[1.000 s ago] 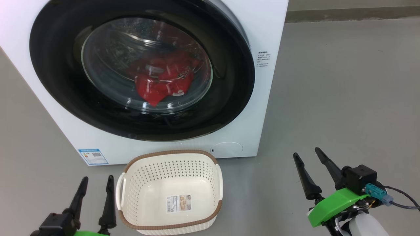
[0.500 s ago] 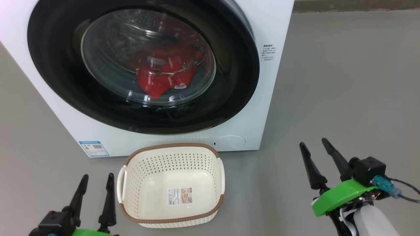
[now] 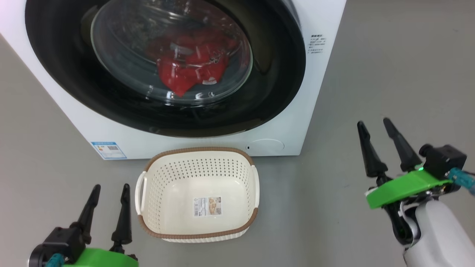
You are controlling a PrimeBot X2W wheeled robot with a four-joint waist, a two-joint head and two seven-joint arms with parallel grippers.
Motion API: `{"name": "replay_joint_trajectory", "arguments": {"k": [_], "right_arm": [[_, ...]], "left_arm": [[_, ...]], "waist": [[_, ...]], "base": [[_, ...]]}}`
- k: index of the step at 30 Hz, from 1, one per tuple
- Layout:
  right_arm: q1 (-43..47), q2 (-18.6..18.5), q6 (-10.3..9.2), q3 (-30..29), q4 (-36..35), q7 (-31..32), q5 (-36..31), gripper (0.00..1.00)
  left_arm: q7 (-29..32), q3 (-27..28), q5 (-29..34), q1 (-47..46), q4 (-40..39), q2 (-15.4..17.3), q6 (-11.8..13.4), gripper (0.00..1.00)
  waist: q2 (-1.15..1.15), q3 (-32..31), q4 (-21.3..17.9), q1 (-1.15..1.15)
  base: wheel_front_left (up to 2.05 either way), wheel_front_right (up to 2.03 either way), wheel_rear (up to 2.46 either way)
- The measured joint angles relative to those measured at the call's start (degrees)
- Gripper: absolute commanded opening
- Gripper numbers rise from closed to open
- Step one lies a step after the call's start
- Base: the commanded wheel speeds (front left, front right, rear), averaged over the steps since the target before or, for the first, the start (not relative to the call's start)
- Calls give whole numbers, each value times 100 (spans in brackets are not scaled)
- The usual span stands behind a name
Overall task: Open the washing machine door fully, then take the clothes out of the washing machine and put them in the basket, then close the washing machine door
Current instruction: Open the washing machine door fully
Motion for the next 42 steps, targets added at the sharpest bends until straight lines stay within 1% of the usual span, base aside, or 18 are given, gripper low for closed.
{"name": "replay_joint_trajectory", "arguments": {"k": [3,5,6,7,8,11,12,16,23,29,36,42], "right_arm": [[-218,-80,0,-13,-16,0,212,100],[-339,-148,0,-10,-22,0,319,47],[-394,-178,0,-19,-35,0,390,31],[-451,-202,0,-31,-38,-1,510,9],[-505,-235,0,-41,-37,-1,621,0],[-696,-333,0,-92,-9,-1,1040,0],[-696,-333,0,-92,-9,-1,1040,0],[-993,-506,0,-31,13,-1,1875,0],[-1499,-942,0,147,108,89,3173,0],[-1836,-1133,0,328,275,556,4155,0],[-2270,-1311,0,534,495,1232,5076,0],[-2640,-1462,0,699,680,1758,5639,0]], "left_arm": [[0,-25,-15,-84,-18,16,0,100],[0,-44,-54,-125,-24,22,0,100],[0,-46,-59,-155,-24,26,0,100],[0,-52,-69,-181,-26,30,0,100],[0,-57,-88,-197,-29,31,0,100],[0,-77,-98,-244,-29,32,0,100],[0,-77,-98,-244,-29,32,0,100],[0,-90,-121,-331,-29,34,0,100],[0,-142,-144,-531,-36,35,0,100],[0,-159,-153,-648,-67,35,0,100],[0,-178,-162,-758,-77,31,0,100],[0,-211,-198,-781,-73,20,0,100]], "waist": [[0,100,36,0],[0,169,65,0],[0,203,81,0],[0,237,98,0],[0,272,115,0],[0,383,171,0],[0,383,171,0],[0,537,242,0],[0,807,365,0],[0,1020,474,0],[0,1193,585,0],[0,1321,641,0]], "base": [[0,0,0],[0,0,0],[0,0,0],[0,0,0],[0,0,0],[0,0,0],[0,0,0],[0,0,0],[0,0,0],[0,0,0],[0,0,0],[0,0,0]]}}
